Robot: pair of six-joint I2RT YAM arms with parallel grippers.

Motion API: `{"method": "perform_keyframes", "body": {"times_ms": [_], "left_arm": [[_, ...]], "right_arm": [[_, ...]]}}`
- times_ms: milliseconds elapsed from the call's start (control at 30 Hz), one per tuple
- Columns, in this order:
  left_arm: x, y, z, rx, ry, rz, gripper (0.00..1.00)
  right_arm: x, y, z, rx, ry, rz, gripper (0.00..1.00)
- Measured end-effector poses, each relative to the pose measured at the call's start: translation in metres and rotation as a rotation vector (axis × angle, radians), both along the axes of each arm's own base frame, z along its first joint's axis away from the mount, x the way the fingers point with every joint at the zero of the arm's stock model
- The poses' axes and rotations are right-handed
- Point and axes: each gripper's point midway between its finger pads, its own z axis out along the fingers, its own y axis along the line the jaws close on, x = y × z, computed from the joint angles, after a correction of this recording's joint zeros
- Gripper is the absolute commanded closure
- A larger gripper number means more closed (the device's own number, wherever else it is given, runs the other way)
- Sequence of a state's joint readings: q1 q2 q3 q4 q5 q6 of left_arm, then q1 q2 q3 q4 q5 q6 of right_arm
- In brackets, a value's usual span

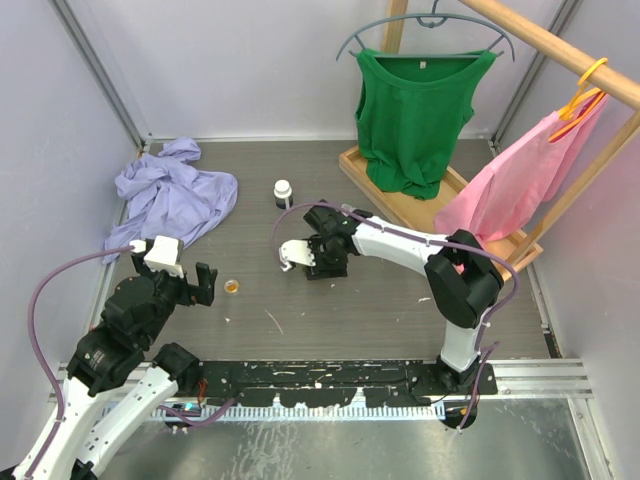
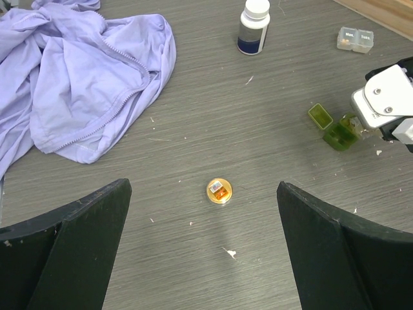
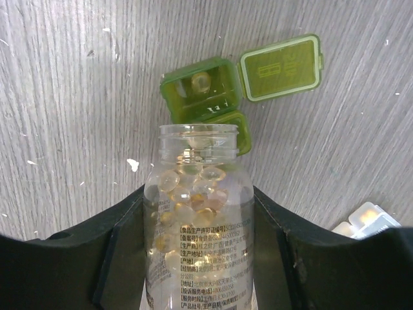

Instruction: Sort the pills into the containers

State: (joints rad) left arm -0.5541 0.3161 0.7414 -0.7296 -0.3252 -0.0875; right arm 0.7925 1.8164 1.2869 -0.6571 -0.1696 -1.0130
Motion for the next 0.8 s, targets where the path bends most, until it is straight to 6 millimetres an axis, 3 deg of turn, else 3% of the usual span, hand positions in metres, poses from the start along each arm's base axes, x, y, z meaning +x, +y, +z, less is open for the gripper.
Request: {"method": "perform_keyframes", "body": {"times_ms": [800], "left_arm": [[0.000,-0.001,0.000,-0.002,0.001,-0.007,0.02]], "right_arm": [[0.003,0.000,0.000,0.104,0.105,-0.113,0.99]]}}
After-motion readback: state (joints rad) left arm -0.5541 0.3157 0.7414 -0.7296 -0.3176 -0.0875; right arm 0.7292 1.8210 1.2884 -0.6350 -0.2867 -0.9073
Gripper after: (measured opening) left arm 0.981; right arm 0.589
